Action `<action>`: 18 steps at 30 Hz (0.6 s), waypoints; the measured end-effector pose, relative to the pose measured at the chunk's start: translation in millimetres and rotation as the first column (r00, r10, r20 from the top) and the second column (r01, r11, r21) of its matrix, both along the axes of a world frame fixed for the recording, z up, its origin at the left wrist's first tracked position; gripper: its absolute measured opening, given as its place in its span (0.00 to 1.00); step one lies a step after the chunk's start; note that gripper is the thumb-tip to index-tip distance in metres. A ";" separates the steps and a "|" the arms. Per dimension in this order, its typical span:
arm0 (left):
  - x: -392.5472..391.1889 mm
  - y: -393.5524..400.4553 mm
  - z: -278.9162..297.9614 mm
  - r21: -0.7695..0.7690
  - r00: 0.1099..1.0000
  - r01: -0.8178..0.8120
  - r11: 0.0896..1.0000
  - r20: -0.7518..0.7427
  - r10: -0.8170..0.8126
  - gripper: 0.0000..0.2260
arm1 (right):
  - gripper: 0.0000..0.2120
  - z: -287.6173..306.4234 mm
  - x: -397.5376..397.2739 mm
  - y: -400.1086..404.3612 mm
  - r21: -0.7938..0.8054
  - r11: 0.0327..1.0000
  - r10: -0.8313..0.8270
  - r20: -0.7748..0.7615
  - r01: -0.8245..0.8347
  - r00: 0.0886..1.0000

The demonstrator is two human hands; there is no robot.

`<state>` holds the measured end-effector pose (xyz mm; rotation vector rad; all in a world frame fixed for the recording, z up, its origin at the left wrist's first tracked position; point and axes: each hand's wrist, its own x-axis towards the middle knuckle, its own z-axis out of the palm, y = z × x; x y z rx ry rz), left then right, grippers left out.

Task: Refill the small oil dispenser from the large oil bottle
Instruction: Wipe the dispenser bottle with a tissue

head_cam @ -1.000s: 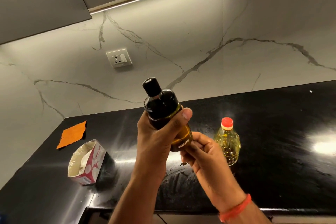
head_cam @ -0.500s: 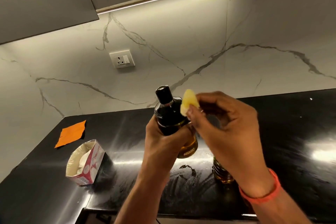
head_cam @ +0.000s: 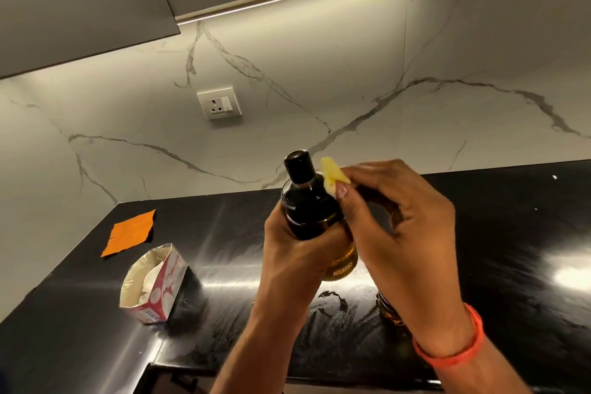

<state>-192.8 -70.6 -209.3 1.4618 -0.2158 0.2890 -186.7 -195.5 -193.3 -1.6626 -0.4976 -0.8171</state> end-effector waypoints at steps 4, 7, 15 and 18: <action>-0.8 -3.0 -1.2 -0.057 1.000 0.008 0.998 0.001 -0.007 0.10 | 0.09 -0.3 -13.8 5.2 -0.139 0.986 -0.069 0.150 0.090 0.986; -7.2 -12.0 3.8 -0.089 1.000 -0.021 0.996 0.015 0.022 0.09 | 0.07 1.6 -19.8 10.3 -0.188 0.978 -0.057 0.164 0.088 0.985; -12.4 -11.8 7.2 -0.059 1.000 -0.004 0.998 0.004 0.004 0.13 | 0.08 -1.1 -20.0 8.9 -0.166 0.980 -0.082 0.169 0.111 0.982; -11.1 -4.7 5.4 0.021 1.000 0.029 0.999 -0.008 -0.029 0.14 | 0.09 -1.5 -9.3 -2.4 -0.052 0.996 -0.064 0.053 0.067 0.997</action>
